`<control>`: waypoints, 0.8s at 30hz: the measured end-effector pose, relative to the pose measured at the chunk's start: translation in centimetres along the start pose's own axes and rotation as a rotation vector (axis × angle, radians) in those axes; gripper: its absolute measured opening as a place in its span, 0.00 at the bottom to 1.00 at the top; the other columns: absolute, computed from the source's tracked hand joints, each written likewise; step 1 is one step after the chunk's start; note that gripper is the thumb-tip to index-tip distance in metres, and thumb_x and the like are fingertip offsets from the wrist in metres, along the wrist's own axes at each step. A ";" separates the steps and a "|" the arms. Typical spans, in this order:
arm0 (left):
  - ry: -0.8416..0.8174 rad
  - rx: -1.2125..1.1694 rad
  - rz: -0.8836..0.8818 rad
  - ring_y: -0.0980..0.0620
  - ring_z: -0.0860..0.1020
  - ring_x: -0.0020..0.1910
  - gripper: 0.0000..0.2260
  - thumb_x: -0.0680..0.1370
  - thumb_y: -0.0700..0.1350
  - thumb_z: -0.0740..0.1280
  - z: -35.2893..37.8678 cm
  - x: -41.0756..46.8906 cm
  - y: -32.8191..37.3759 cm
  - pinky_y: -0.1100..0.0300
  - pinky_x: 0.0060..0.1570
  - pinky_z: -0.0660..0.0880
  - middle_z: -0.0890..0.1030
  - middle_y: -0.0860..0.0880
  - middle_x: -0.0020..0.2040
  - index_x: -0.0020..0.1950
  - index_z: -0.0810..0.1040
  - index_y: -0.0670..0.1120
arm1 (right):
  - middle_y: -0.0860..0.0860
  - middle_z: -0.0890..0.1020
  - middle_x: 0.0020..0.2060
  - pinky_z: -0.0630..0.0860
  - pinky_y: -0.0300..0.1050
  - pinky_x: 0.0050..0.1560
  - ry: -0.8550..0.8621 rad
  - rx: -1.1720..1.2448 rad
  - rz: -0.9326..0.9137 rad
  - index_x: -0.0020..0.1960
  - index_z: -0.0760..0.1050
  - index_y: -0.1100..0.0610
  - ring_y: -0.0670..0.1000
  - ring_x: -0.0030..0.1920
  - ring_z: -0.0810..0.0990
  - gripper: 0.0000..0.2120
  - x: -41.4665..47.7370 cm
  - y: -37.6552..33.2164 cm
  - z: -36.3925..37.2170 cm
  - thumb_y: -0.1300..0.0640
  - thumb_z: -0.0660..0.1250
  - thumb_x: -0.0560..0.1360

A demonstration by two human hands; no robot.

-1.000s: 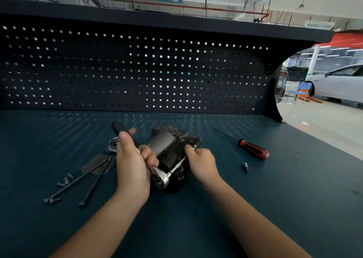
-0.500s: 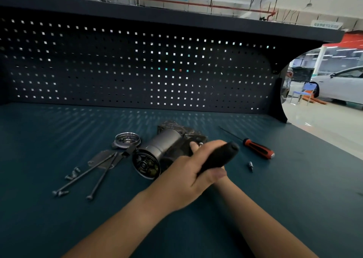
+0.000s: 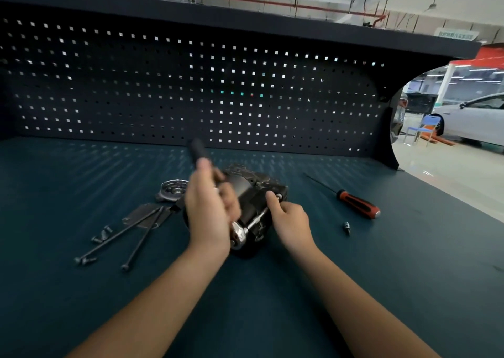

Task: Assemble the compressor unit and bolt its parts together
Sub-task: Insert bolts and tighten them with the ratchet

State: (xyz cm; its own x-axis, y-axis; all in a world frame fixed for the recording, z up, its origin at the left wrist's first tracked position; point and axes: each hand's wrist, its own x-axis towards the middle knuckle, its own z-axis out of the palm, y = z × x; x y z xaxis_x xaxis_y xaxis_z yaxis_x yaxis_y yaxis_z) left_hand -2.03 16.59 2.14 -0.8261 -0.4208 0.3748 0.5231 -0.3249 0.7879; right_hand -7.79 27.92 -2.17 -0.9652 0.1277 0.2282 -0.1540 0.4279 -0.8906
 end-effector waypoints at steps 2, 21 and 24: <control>0.062 -0.076 -0.070 0.57 0.55 0.18 0.14 0.79 0.51 0.57 -0.4 0.6 0.2 0.65 0.19 0.55 0.59 0.54 0.20 0.36 0.63 0.47 | 0.45 0.59 0.18 0.56 0.40 0.24 0.005 0.003 -0.003 0.26 0.54 0.54 0.45 0.22 0.58 0.26 -0.1 0.0 0.0 0.44 0.60 0.77; -0.447 0.343 0.342 0.65 0.70 0.27 0.13 0.69 0.37 0.65 0.6 -2.2 -1.0 0.76 0.32 0.66 0.73 0.60 0.27 0.35 0.66 0.54 | 0.52 0.74 0.29 0.67 0.43 0.35 -0.081 -0.209 -0.009 0.31 0.70 0.62 0.50 0.32 0.71 0.17 0.6 0.1 -0.3 0.57 0.58 0.78; -0.514 0.375 0.315 0.64 0.68 0.25 0.13 0.69 0.37 0.64 0.5 -2.1 -1.1 0.76 0.30 0.65 0.71 0.59 0.26 0.35 0.65 0.54 | 0.49 0.70 0.26 0.63 0.41 0.30 -0.070 -0.223 0.007 0.27 0.64 0.57 0.47 0.28 0.67 0.19 0.9 0.2 -0.4 0.59 0.59 0.77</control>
State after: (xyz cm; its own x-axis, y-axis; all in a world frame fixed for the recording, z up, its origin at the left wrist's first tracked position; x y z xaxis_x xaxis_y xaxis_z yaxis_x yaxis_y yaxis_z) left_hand -0.95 18.27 0.72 -0.6901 0.0365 0.7228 0.7222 0.0992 0.6846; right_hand -8.63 28.46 -2.03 -0.9796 0.0717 0.1876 -0.1045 0.6154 -0.7812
